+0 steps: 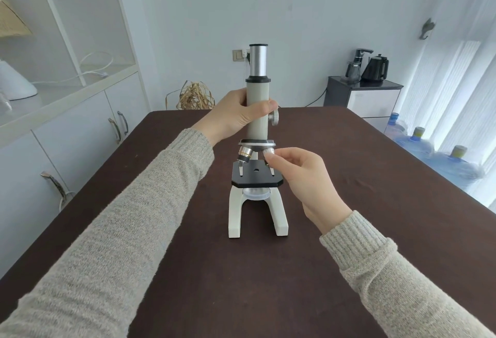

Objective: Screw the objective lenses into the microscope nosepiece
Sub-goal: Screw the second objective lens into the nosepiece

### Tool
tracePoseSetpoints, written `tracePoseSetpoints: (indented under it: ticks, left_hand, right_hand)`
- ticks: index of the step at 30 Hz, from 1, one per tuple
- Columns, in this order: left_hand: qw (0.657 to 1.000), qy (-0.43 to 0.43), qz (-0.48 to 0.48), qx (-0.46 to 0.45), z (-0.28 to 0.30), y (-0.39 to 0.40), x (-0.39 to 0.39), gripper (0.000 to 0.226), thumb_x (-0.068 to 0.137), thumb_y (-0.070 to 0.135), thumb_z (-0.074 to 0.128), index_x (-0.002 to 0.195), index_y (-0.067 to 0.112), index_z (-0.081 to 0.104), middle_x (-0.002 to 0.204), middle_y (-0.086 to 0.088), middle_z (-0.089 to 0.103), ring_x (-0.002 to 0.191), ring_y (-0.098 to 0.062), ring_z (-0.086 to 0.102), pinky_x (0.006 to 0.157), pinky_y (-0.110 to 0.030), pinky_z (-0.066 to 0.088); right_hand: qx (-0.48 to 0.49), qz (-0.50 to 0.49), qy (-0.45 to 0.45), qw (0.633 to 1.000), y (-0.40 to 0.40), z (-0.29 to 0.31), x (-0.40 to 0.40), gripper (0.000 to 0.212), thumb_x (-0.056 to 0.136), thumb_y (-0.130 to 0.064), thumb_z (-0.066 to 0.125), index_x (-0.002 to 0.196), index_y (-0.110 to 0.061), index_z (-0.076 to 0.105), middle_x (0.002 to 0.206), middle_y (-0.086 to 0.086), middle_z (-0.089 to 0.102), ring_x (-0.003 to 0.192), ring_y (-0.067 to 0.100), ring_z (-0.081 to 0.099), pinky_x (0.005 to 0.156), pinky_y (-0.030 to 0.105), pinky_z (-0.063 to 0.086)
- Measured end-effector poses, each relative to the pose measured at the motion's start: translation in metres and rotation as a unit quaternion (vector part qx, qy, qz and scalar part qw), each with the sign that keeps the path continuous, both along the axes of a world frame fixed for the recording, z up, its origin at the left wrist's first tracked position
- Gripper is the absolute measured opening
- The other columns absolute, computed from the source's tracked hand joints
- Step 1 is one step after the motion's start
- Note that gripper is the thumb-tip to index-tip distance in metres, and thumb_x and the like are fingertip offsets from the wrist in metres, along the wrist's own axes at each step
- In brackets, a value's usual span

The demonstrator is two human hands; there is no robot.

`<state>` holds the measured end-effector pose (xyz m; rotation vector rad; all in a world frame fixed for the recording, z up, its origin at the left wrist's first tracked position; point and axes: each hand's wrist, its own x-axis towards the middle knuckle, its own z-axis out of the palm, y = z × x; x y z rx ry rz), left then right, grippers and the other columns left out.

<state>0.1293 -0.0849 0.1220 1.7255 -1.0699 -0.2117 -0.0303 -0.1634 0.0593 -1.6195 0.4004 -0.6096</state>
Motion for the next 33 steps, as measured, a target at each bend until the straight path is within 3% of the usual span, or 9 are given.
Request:
tracePoseSetpoints:
  ticks: [6,14,21,24,28,31,33]
  left_hand:
    - [1.000,0.000,0.003,-0.002,-0.0011,-0.0012,0.0024,0.027,0.082,0.044,0.067,0.097,0.021,0.067,0.113,-0.006,0.073,0.107,-0.018,0.067,0.090,-0.027,0.051]
    - [1.000,-0.002,0.007,-0.003,-0.0016,-0.0022,0.0036,0.028,0.082,0.043,0.066,0.098,0.020,0.068,0.110,-0.004,0.073,0.102,-0.015,0.068,0.087,-0.025,0.051]
    - [1.000,-0.006,0.011,0.002,-0.0020,-0.0020,0.0036,0.025,0.086,0.041,0.067,0.100,0.020,0.067,0.111,-0.004,0.073,0.104,-0.015,0.067,0.088,-0.024,0.050]
    - [1.000,-0.007,0.007,0.000,-0.0017,-0.0017,0.0031,0.024,0.087,0.039,0.066,0.101,0.018,0.068,0.112,-0.005,0.073,0.106,-0.018,0.067,0.087,-0.024,0.051]
    - [1.000,-0.008,0.009,0.001,-0.0015,-0.0013,0.0019,0.025,0.085,0.041,0.066,0.098,0.021,0.067,0.112,-0.005,0.073,0.106,-0.018,0.067,0.089,-0.026,0.051]
    - [1.000,-0.009,-0.001,0.002,0.0004,-0.0007,-0.0008,0.025,0.088,0.036,0.065,0.098,0.013,0.067,0.104,-0.002,0.074,0.095,-0.006,0.068,0.080,-0.017,0.050]
    - [1.000,-0.012,-0.009,0.001,0.0010,-0.0008,-0.0026,0.024,0.091,0.032,0.064,0.098,0.009,0.067,0.100,0.000,0.074,0.089,-0.002,0.068,0.076,-0.013,0.048]
  right_hand:
    - [-0.020,0.014,-0.010,1.000,-0.0020,-0.0010,-0.0001,0.017,0.092,-0.022,0.064,0.098,-0.012,0.075,0.091,-0.003,0.075,0.075,-0.003,0.064,0.066,0.009,0.046]
    - [0.017,-0.029,-0.026,0.999,0.0001,-0.0047,0.0027,0.007,0.089,-0.018,0.068,0.086,-0.012,0.069,0.076,-0.001,0.071,0.058,-0.003,0.058,0.062,0.015,0.043]
    - [0.006,-0.028,-0.024,0.999,0.0020,-0.0066,0.0037,0.011,0.091,-0.019,0.065,0.092,-0.009,0.068,0.087,0.007,0.074,0.071,0.008,0.062,0.068,0.019,0.045]
    - [0.013,-0.012,-0.022,1.000,0.0036,-0.0048,0.0035,0.019,0.084,-0.024,0.074,0.094,-0.010,0.067,0.088,0.002,0.075,0.076,0.005,0.068,0.071,0.016,0.050]
    - [0.028,-0.020,-0.023,0.999,0.0046,-0.0036,0.0063,0.021,0.079,-0.020,0.079,0.092,-0.011,0.067,0.081,0.000,0.074,0.066,-0.004,0.067,0.060,0.008,0.048]
    - [0.029,-0.026,-0.022,0.999,0.0043,-0.0047,0.0070,0.023,0.081,-0.022,0.077,0.097,-0.008,0.069,0.086,0.002,0.076,0.075,0.001,0.070,0.063,0.008,0.047]
    - [0.020,-0.021,-0.022,0.999,0.0038,-0.0055,0.0063,0.019,0.083,-0.023,0.074,0.096,-0.009,0.070,0.080,-0.004,0.077,0.074,-0.004,0.068,0.064,0.006,0.046]
